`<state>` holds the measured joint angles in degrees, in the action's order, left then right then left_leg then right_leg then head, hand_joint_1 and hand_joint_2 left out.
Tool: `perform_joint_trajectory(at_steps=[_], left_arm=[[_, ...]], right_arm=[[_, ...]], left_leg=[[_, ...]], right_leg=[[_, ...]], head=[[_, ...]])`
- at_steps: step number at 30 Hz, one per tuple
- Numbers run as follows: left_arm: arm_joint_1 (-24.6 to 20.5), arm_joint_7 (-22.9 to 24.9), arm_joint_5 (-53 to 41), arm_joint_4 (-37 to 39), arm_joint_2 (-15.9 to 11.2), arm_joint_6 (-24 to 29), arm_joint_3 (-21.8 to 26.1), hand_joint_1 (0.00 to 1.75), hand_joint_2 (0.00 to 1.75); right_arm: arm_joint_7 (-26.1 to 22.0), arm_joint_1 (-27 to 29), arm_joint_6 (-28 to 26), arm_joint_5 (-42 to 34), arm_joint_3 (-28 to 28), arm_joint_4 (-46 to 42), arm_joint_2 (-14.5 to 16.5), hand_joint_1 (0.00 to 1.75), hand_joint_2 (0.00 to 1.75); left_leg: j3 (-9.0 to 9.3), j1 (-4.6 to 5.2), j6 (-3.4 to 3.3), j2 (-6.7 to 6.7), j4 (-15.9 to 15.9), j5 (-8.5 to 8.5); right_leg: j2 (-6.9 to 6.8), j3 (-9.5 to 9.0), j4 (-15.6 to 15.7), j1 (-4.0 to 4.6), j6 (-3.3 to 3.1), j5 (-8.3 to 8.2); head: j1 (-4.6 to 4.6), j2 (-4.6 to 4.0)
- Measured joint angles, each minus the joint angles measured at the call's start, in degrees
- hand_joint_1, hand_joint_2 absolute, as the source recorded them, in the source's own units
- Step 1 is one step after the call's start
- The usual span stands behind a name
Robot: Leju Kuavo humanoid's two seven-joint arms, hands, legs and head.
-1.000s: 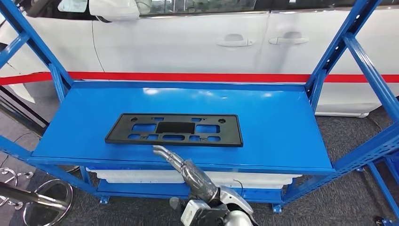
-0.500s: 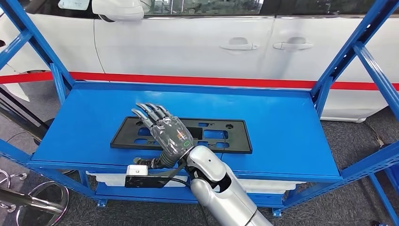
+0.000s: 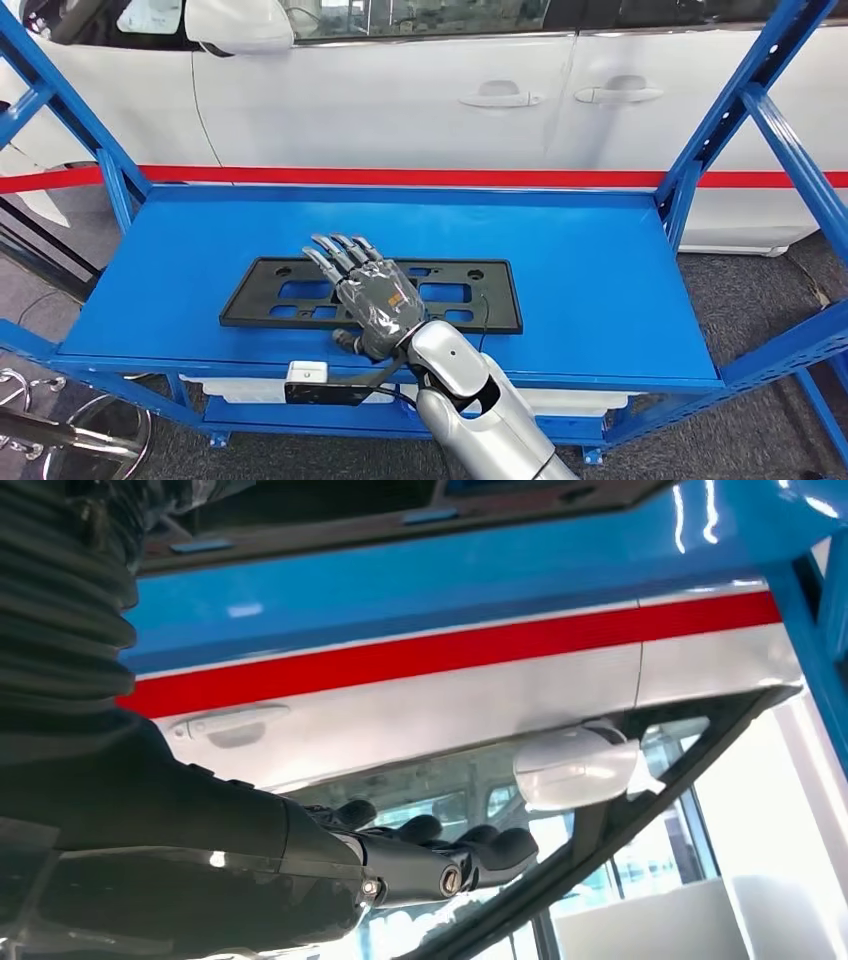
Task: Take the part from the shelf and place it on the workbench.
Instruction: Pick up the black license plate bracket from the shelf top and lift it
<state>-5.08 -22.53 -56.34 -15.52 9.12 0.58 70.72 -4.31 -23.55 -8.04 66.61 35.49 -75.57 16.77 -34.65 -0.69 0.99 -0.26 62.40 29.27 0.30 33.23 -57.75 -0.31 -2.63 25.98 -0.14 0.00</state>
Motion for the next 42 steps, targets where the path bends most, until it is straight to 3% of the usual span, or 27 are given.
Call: perform_joint_trajectory(at_steps=[2, 3, 4, 5, 7, 9, 12, 14, 17, 18, 19, 20, 22, 24, 29, 31, 33, 34, 35, 37, 39, 40, 42], left_arm=[[0.1, 0.0, 0.0, 0.0, 0.0, 0.0, 0.0, 0.0, 0.0], [0.1, 0.0, 0.0, 0.0, 0.0, 0.0, 0.0, 0.0, 0.0], [0.2, 0.0, 0.0, 0.0, 0.0, 0.0, 0.0, 0.0, 0.0], [0.2, 0.0, 0.0, 0.0, -0.1, 0.0, 0.0, 0.0, 0.0], [0.2, 0.0, 0.0, 0.0, -0.1, 0.0, 0.0, 0.0, 0.0], [0.1, 0.0, 0.0, 0.0, -0.1, 0.0, 0.0, 0.0, 0.0], [0.1, 0.0, 0.0, 0.0, -0.1, 0.0, 0.0, 0.0, 0.0], [0.1, 0.0, 0.0, 0.0, -0.1, 0.0, 0.0, 0.0, 0.0], [0.1, 0.0, 0.0, 0.0, -0.1, 0.0, 0.0, 0.0, 0.0], [0.1, 0.0, 0.0, 0.0, -0.1, 0.0, 0.0, 0.0, 0.0], [0.1, 0.0, -0.1, 0.0, -0.1, 0.0, 0.0, 0.0, 0.0], [0.1, 0.0, -0.3, 0.0, -0.1, 0.0, 0.0, 0.0, 0.0], [0.1, -0.1, -0.7, 0.0, -0.1, 0.0, 0.0, 0.0, 0.0], [0.1, -0.2, -1.1, 0.0, -0.1, -0.1, 0.0, 0.0, 0.0], [0.1, -0.4, -2.1, 0.0, -0.2, -0.2, -0.1, 0.0, 0.0], [0.0, -0.7, -2.5, 0.0, -0.3, -0.3, -0.1, 0.0, 0.0], [0.1, -1.0, -2.9, 0.0, -0.4, -0.5, -0.3, 0.0, 0.0], [0.1, -1.2, -3.1, 0.0, -0.5, -0.5, -0.3, 0.0, 0.0], [0.2, -1.3, -3.2, 0.0, -0.6, -0.5, -0.4, 0.0, 0.0], [0.2, -1.3, -3.4, 0.0, -0.7, -0.5, -0.4, 0.0, 0.0], [0.0, -1.4, -3.7, 0.0, -0.9, -0.5, -0.4, 0.0, 0.0], [0.0, -1.4, -3.7, 0.0, -1.0, -0.5, -0.4, 0.0, 0.0], [0.0, -1.4, -3.7, 0.0, -1.1, -0.5, -0.4, 0.0, 0.0]], right_arm=[[0.0, 0.2, 0.0, 0.0, 0.0, 0.1, -0.1, 0.0, 1.75], [0.0, 0.4, 0.0, 0.0, 0.0, 0.1, -0.2, 0.0, 1.75], [0.0, 0.6, 0.0, 0.0, 0.0, 0.1, -0.3, 0.0, 1.75], [0.0, 0.7, 0.0, 0.0, 0.0, 0.2, -0.4, 0.0, 1.75], [0.0, 0.7, 0.0, 0.0, 0.0, 0.2, -0.4, 0.0, 1.75], [0.0, 0.7, 0.0, 0.0, 0.0, 0.1, -0.4, 0.0, 1.75], [0.0, 0.7, 0.0, 0.0, 0.0, 0.1, -0.5, 0.0, 1.75], [0.0, 0.7, -0.1, 0.1, -0.1, 0.1, -0.5, 0.0, 1.75], [0.0, 0.8, -0.1, 0.3, -0.2, 0.1, -0.7, 0.0, 1.75], [0.0, 0.8, 0.0, 0.4, -0.2, 0.2, -0.8, 0.0, 1.75], [0.0, 0.9, 0.1, 0.6, -0.2, 0.3, -1.0, 0.0, 1.75], [-0.1, 1.0, 0.3, 0.8, -0.2, 0.5, -1.2, 0.0, 1.75], [-0.4, 1.0, 0.8, 1.2, -0.2, 1.1, -1.5, 0.0, 1.75], [-0.8, 1.0, 0.9, 1.7, -0.2, 2.0, -1.9, 0.0, 1.75], [-0.8, 0.8, 0.0, 5.1, 0.6, 4.5, -2.9, 0.0, 1.75], [-0.7, 0.1, 0.2, 6.4, 1.6, 6.1, -3.2, 0.0, 1.75], [-0.7, -0.7, 0.3, 7.3, 3.0, 8.7, -3.8, 0.0, 1.75], [-0.7, -1.0, 0.2, 7.5, 3.7, 10.1, -4.1, 0.0, 1.75], [-0.7, -1.2, -0.1, 7.6, 4.2, 11.3, -4.4, 0.0, 1.75], [-0.8, -2.0, -0.5, 7.8, 5.0, 13.3, -4.7, 0.0, 1.75], [-0.8, -3.1, -0.7, 7.9, 5.7, 14.9, -4.8, 0.0, 1.75], [-0.8, -3.5, -0.7, 7.9, 6.1, 15.6, -4.9, 0.0, 1.75], [-0.9, -4.2, -0.8, 7.9, 6.5, 16.7, -5.0, 0.0, 1.75]], left_leg=[[-3.8, -0.2, 0.53, 0.02, 7.6, 3.34], [-5.32, -0.27, 0.69, 0.03, 10.3, 3.96], [-5.89, -0.3, 0.77, 0.03, 10.8, 3.43], [-5.2, -0.31, 0.74, 0.04, 8.9, 1.7], [-1.49, -0.28, 0.41, 0.05, 0.8, -2.5], [1.14, 0.0, -0.2, -0.03, -4.6, -4.19], [1.48, 0.16, -1.12, -0.08, -5.5, -4.16], [1.79, -0.11, -1.88, 0.04, -6.1, -4.4], [1.95, -0.17, -2.58, 0.21, -6.3, -4.44], [1.95, -0.14, -2.63, 0.23, -6.3, -4.38], [1.96, -0.12, -2.64, 0.23, -6.2, -4.31], [2.01, -0.12, -2.59, 0.18, -6.1, -4.21], [2.14, -0.12, -2.32, 0.04, -5.7, -3.85], [2.07, 0.13, -1.79, -0.07, -5.2, -3.4], [1.68, 0.02, -0.17, -0.02, -4.0, -2.22], [-0.67, -0.06, 0.31, 0.02, 1.1, 0.68], [-4.38, -0.08, 0.58, 0.03, 8.5, 3.75], [-5.62, -0.08, 0.62, 0.03, 10.7, 4.15], [-5.88, -0.08, 0.55, 0.03, 10.8, 3.44], [-3.12, -0.01, 0.05, 0.04, 4.6, -0.64], [0.56, 0.27, -0.64, 0.04, -2.8, -3.39], [1.49, 0.43, -0.9, 0.03, -4.6, -3.71], [1.92, 0.64, -1.28, 0.0, -5.4, -3.62]], right_leg=[[-0.06, -0.09, 0.0, 0.01, -0.16, 0.09], [-0.06, -0.11, 0.0, 0.04, -0.18, 0.16], [-0.03, -0.16, -0.1, 0.05, -0.17, 0.26], [0.03, -0.28, -0.1, 0.05, -0.1, 0.39], [0.11, -0.62, -0.3, 0.07, 0.17, 0.76], [0.16, -0.7, -0.5, 0.24, 0.61, 1.02], [0.15, -0.67, -0.4, 0.32, 1.43, 1.12], [0.07, -0.12, -2.0, 0.31, 2.01, 2.38], [-0.01, 4.86, -12.3, 0.07, 2.5, 7.56], [-0.02, 6.71, -15.7, -0.01, 2.59, 8.67], [-0.02, 7.72, -17.2, -0.06, 2.64, 8.66], [-0.03, 7.56, -16.4, -0.09, 2.62, 7.42], [-0.07, 4.43, -9.3, -0.11, 2.33, 3.09], [-0.1, 1.5, -2.9, 0.04, 1.94, 0.67], [0.0, 0.81, -1.1, 0.08, 0.63, 0.43], [-0.1, 0.64, -0.8, -0.06, 0.17, 0.35], [-0.16, 0.67, -0.9, 0.08, -0.06, 0.42], [-0.18, 0.66, -0.9, 0.16, -0.12, 0.47], [-0.18, 0.63, -1.0, 0.23, -0.16, 0.52], [-0.06, 0.39, -1.0, 0.32, -0.14, 0.66], [0.05, 0.14, -1.0, 0.48, 0.13, 0.81], [0.07, 0.08, -1.0, 0.51, 0.35, 0.85], [0.07, -0.07, -0.7, 0.5, 0.9, 0.79]], head=[[-0.01, 0.0], [-0.01, 0.0], [-0.01, 0.0], [-0.01, 0.0], [-0.01, 0.0], [-0.01, 0.0], [-0.01, 0.0], [0.01, 0.0], [0.02, 0.0], [0.02, 0.0], [0.02, 0.0], [0.02, 0.0], [0.02, 0.0], [0.02, 0.0], [0.01, 0.0], [0.01, 0.0], [0.01, 0.0], [0.01, 0.0], [0.0, 0.0], [0.01, 0.0], [0.01, 0.0], [0.01, 0.0], [0.01, 0.0]])
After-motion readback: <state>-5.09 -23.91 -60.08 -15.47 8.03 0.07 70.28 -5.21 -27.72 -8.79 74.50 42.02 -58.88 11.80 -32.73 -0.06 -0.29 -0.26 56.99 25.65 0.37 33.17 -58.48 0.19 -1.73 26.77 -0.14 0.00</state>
